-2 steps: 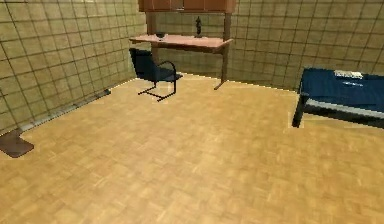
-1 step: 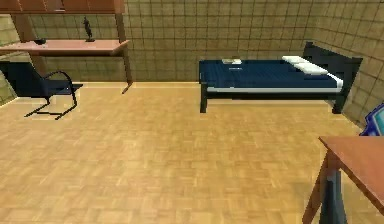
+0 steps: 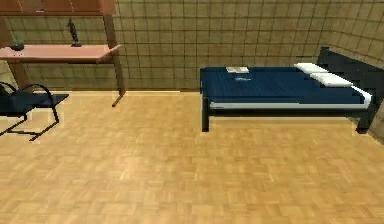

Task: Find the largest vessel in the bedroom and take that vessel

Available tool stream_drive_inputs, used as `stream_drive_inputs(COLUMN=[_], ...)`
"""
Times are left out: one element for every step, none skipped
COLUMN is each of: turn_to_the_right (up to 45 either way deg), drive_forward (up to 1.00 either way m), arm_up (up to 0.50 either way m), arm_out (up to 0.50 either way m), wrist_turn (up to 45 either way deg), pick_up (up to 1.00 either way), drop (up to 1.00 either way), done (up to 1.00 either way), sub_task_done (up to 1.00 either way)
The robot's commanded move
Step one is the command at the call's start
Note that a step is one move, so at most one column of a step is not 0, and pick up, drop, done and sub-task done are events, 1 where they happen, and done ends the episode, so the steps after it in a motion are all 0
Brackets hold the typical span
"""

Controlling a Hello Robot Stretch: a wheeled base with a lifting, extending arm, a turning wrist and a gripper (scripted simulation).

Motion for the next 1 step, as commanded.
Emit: stream_drive_inputs(turn_to_the_right=[24.0], drive_forward=[0.0], arm_up=[0.0], arm_out=[0.0], wrist_turn=[0.0], pick_up=[0.0], drop=[0.0], done=[0.0], sub_task_done=[0.0])
